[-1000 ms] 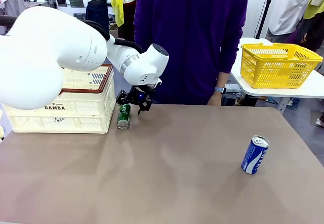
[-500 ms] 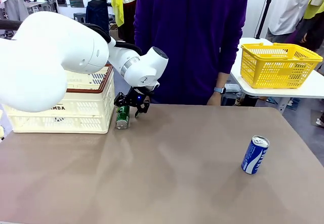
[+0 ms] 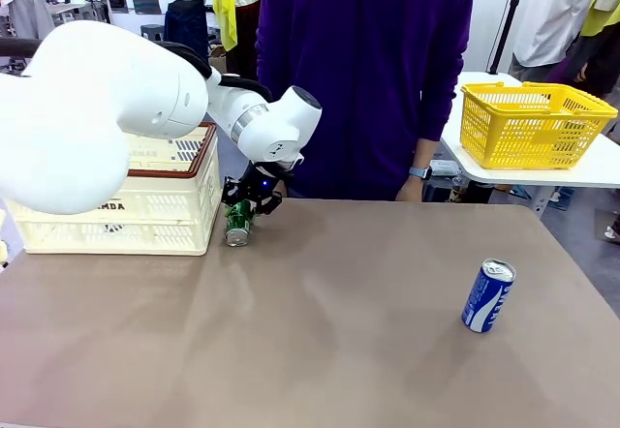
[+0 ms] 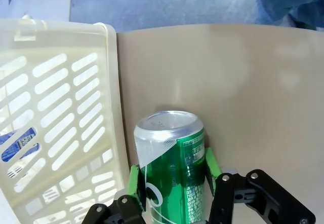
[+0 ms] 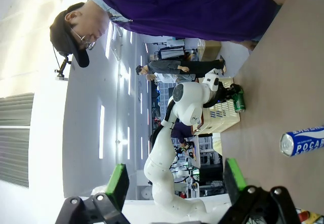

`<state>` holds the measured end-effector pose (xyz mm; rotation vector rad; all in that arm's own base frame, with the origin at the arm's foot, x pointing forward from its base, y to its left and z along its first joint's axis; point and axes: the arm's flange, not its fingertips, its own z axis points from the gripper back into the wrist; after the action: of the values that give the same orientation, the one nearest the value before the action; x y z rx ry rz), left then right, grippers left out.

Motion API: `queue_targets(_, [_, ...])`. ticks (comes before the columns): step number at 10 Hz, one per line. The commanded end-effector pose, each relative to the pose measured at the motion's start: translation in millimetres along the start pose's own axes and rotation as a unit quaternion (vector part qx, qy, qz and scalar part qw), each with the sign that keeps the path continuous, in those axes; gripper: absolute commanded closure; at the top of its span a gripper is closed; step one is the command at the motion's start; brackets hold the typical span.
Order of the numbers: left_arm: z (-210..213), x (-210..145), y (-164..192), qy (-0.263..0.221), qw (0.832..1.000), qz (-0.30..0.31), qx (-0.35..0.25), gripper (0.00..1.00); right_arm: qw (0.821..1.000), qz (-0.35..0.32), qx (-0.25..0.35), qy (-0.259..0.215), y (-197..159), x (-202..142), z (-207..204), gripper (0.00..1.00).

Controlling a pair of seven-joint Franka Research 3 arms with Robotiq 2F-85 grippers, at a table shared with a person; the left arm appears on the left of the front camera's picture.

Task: Place the drinks into the Shopping basket.
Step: Pick up one drink and place it into the Shopping basket.

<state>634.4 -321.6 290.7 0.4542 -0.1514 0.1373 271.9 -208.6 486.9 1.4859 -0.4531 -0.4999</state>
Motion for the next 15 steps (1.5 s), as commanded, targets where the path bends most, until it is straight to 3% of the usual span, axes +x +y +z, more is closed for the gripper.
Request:
queue_targets(1, [-5,0,-1,0.007,1.000,0.025,0.008,1.00,1.000,-0.007,0.003,0.001,5,-1,1,0.00])
queue_targets(5, [-7,2,2,0.021,0.999,0.033,-0.005,1.00,1.000,-0.007,0.003,0.001,5,-1,1,0.00])
queue_targets(6, [2,5,7,0.029,0.999,0.039,-0.024,1.00,1.000,-0.007,0.003,0.001,5,-1,1,0.00])
queue_targets(8, [52,13,30,0.061,0.990,0.028,-0.126,1.00,1.000,-0.007,0.003,0.001,5,-1,1,0.00])
queue_targets(10, [107,13,57,0.083,0.971,0.024,-0.223,1.00,1.000,-0.007,0.003,0.001,5,-1,1,0.00])
queue_targets(12, [144,5,91,0.104,0.945,-0.038,-0.307,1.00,1.000,-0.007,0.003,0.001,5,-1,1,0.00])
queue_targets(14, [181,8,155,0.030,0.923,-0.024,-0.382,1.00,1.000,-0.007,0.003,0.001,5,-1,1,0.00])
queue_targets(15, [195,19,192,0.013,0.905,-0.031,-0.425,1.00,1.000,-0.007,0.003,0.001,5,-1,1,0.00])
